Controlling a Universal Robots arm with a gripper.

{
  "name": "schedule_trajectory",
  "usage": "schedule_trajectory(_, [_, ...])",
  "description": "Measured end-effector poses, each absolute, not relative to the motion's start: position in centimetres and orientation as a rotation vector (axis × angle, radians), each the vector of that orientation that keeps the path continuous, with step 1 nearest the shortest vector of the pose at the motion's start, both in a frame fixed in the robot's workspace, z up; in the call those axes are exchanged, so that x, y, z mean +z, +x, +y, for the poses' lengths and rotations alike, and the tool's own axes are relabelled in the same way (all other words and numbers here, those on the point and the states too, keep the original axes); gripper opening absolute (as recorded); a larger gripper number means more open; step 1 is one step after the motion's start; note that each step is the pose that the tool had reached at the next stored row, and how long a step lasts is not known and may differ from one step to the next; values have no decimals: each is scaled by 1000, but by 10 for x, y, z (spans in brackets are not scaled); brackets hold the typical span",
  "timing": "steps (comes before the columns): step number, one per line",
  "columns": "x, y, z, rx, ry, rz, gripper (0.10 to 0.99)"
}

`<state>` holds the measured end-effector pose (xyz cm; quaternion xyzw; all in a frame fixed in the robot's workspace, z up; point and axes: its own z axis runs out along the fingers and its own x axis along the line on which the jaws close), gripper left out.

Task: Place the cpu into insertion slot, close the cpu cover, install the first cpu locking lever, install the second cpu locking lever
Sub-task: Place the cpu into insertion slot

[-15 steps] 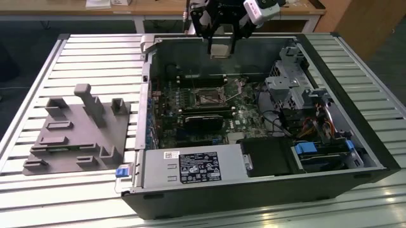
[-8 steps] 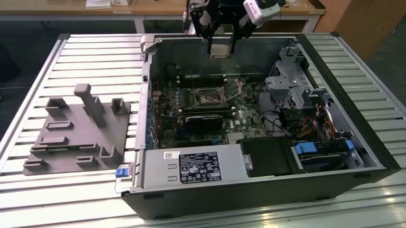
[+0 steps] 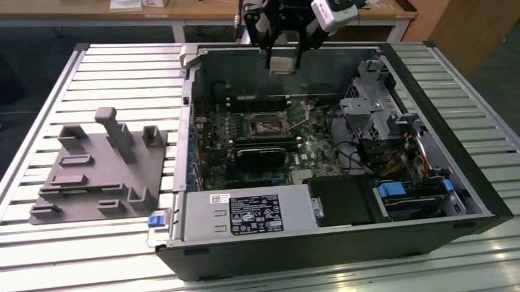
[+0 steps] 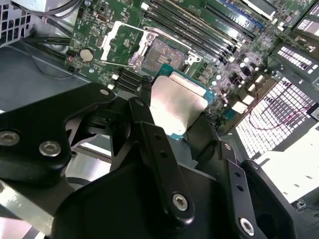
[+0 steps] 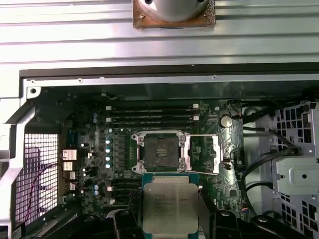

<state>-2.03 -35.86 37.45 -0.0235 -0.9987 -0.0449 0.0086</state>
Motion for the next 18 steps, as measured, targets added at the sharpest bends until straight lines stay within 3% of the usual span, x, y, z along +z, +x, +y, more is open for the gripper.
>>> schedule_trajectory(18, [374,-20,-359,-141,-154,-3120,533])
